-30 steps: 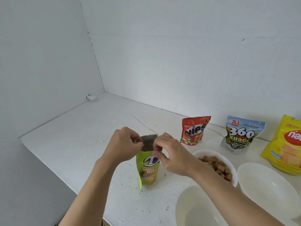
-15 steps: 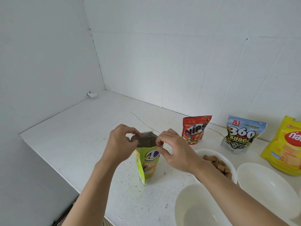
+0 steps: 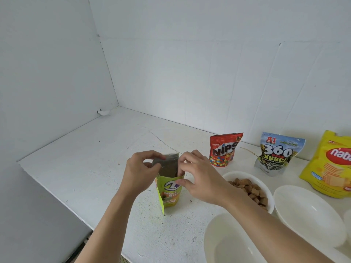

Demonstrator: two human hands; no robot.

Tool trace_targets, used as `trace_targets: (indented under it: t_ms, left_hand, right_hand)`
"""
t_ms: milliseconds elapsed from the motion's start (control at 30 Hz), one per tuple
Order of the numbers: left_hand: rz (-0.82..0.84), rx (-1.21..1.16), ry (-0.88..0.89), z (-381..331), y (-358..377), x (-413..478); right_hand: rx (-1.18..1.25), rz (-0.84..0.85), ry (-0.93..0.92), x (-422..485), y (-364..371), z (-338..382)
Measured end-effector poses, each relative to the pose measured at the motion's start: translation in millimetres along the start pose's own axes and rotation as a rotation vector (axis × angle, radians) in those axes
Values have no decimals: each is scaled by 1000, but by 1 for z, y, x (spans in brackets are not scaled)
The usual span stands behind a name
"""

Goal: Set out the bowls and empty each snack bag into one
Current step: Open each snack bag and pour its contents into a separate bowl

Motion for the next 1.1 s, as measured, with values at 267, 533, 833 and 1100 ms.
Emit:
trace_targets:
  t_ms: [267, 533, 833, 1100]
  left_hand:
    - [77, -160, 0, -5, 11, -4]
    - [176, -329, 128, -27, 25, -30]
    - [275, -402, 165, -31, 27, -34]
    - [346, -408, 105, -7, 34, -50]
  right_hand:
    - [-112, -90, -138, 5, -2, 21]
    - [121, -360, -1, 9, -35, 14]
    - [439, -500, 258, 18, -72, -16]
    - [525, -594, 447, 9, -91, -43]
Point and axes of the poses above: each hand's wrist, its own x-axis towards the middle knuckle, its own y-axis out of the palm, z = x × y, the point moved 7 cm from there along x, towards the middle knuckle, and after that the axes turned 9 degrees about -x, right-handed, at the moved point
